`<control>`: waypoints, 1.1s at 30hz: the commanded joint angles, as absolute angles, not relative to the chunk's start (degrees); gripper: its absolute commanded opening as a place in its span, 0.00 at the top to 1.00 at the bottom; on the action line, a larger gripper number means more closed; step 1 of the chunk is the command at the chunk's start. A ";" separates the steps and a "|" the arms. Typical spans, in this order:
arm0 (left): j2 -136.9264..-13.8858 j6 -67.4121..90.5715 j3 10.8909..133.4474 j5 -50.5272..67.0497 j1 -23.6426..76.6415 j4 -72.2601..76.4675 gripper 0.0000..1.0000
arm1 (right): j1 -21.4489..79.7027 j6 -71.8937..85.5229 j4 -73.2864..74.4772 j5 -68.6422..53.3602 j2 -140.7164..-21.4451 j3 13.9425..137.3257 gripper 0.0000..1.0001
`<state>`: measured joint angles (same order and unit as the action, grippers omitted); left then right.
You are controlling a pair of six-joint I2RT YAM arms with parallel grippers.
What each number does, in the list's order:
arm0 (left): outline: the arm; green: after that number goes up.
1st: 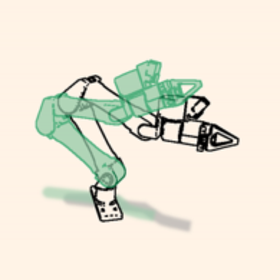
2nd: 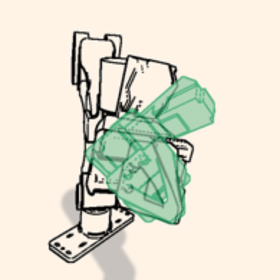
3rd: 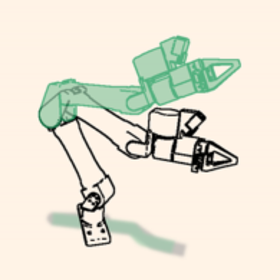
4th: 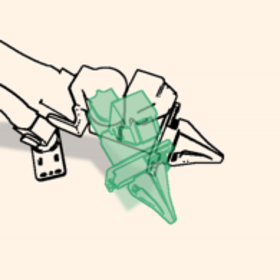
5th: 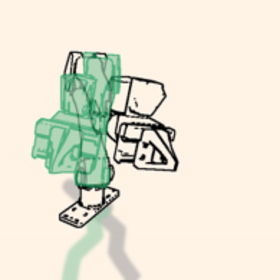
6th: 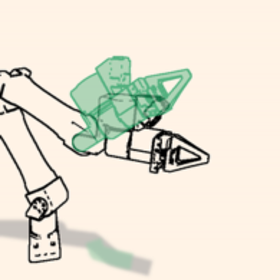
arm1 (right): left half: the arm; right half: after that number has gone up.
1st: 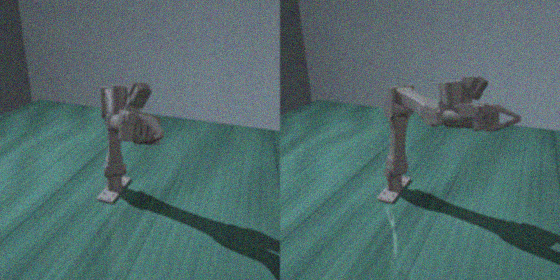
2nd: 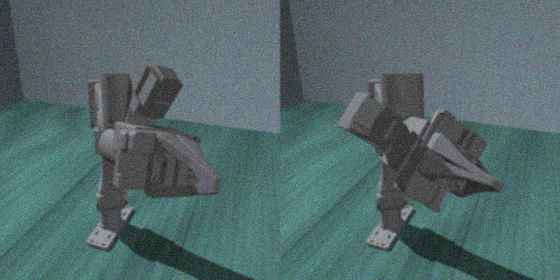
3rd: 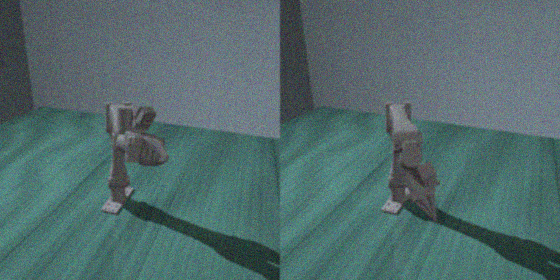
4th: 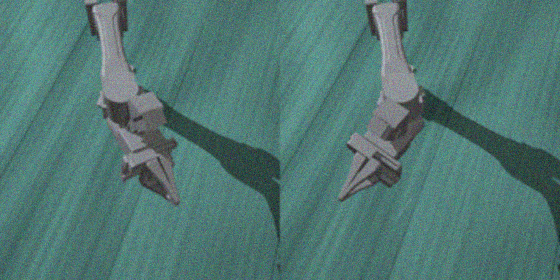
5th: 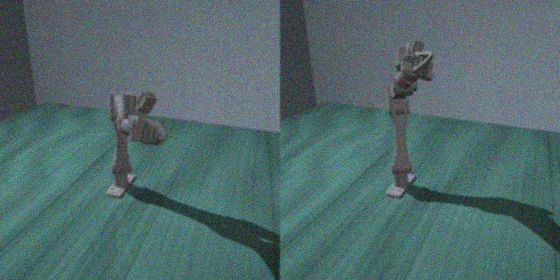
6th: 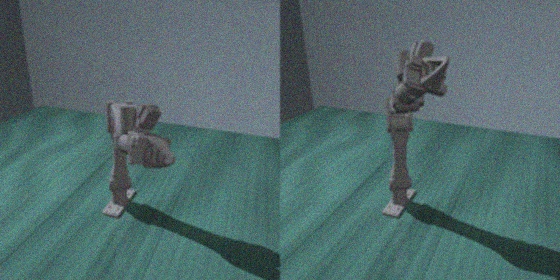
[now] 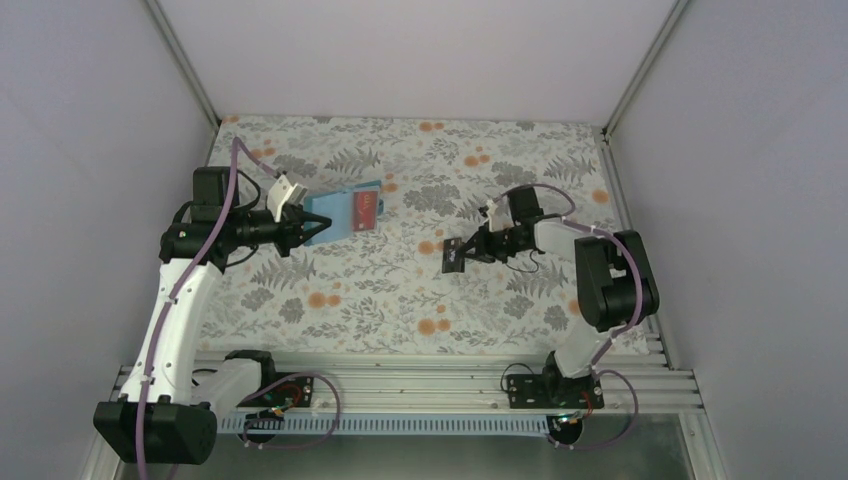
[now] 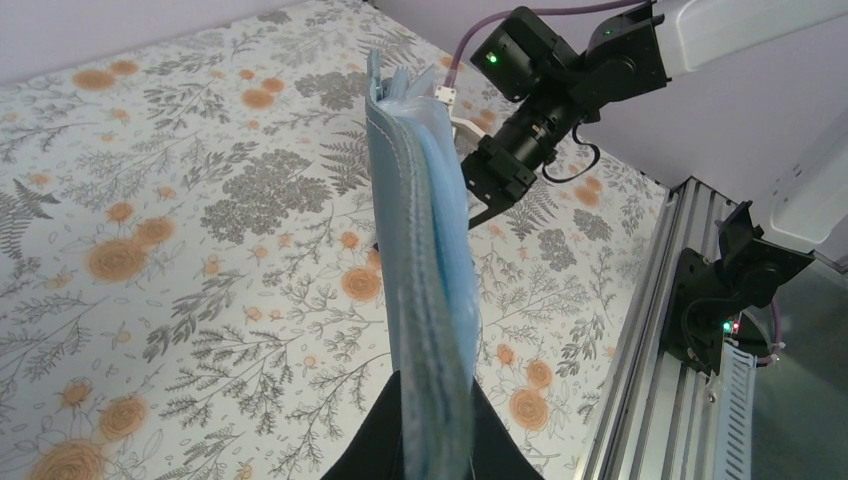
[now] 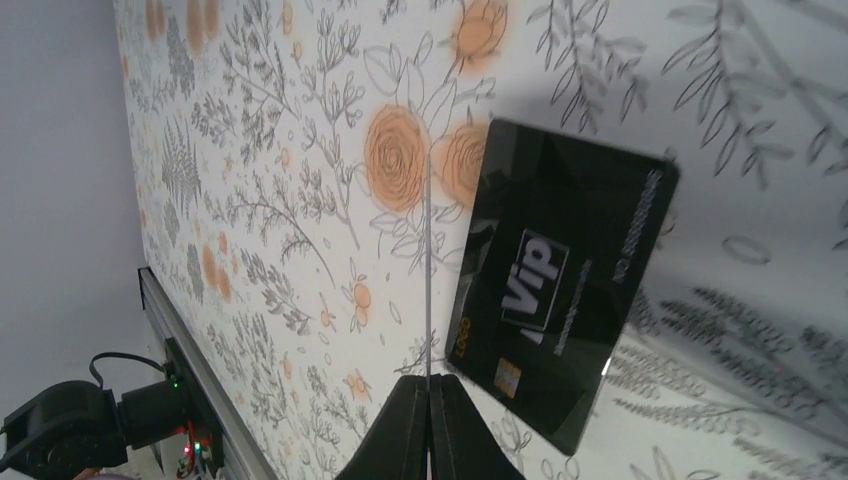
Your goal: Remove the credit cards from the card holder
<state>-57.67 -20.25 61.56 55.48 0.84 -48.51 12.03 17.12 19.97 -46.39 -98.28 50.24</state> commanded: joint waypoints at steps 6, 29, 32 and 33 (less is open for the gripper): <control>-56.59 -19.89 61.05 55.85 0.55 -47.52 0.98 | 8.63 14.19 19.66 -47.81 -99.99 52.44 0.96; -56.98 -19.86 61.21 56.16 0.45 -47.74 0.98 | 8.56 11.47 21.05 -49.23 -105.82 54.69 0.96; -57.12 -19.86 61.20 56.17 0.38 -47.74 0.98 | 8.54 11.51 21.13 -49.26 -105.95 54.43 0.96; -57.10 -19.82 61.24 56.16 0.36 -47.73 0.98 | 8.59 11.55 21.12 -49.11 -105.86 54.25 0.96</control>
